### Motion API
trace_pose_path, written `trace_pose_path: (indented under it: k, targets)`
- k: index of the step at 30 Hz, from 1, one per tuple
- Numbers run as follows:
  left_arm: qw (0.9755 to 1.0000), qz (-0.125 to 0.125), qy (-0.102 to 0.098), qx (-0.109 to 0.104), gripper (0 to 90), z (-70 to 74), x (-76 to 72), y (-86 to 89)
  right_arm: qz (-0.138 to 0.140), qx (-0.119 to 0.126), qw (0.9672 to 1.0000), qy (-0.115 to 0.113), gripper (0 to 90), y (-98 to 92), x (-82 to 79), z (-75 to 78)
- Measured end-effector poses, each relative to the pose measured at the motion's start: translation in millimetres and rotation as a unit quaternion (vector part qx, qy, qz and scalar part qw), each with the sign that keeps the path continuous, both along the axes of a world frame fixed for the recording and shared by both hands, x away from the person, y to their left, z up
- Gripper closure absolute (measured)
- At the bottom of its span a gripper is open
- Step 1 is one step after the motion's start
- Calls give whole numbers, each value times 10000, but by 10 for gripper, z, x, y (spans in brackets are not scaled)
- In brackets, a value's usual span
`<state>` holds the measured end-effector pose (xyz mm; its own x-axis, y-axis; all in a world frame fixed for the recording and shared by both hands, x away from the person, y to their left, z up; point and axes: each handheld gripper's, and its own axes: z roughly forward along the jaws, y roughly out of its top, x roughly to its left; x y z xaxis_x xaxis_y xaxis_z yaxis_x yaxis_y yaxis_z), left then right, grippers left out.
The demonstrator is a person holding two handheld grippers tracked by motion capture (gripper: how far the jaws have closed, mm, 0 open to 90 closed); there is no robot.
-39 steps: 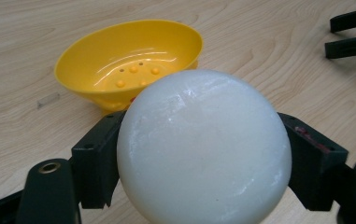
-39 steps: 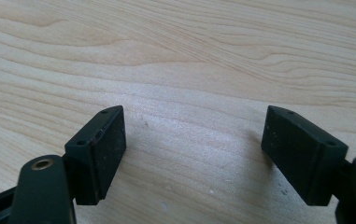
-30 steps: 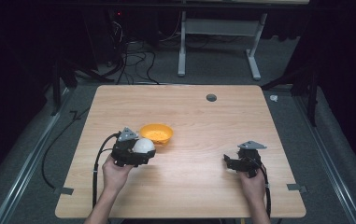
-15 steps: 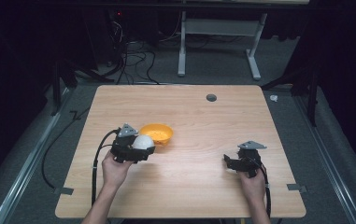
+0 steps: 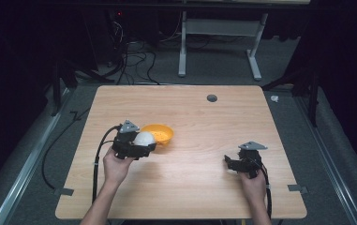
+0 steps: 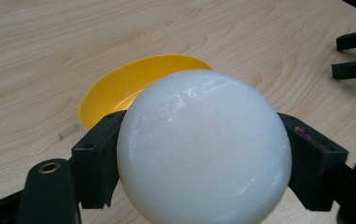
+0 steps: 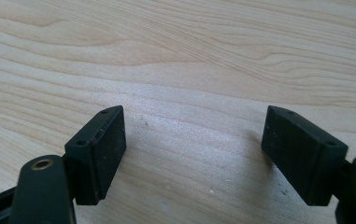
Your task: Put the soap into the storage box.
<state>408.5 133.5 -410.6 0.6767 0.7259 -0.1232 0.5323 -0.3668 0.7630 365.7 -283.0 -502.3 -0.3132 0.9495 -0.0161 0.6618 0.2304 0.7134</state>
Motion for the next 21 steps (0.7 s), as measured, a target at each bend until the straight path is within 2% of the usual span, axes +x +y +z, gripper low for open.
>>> trace_pose_path:
  k: [21]
  targets:
    - [9997,-92,-47,202,241,56,140,-154,1,4,10000,0,228,-1,0,0]
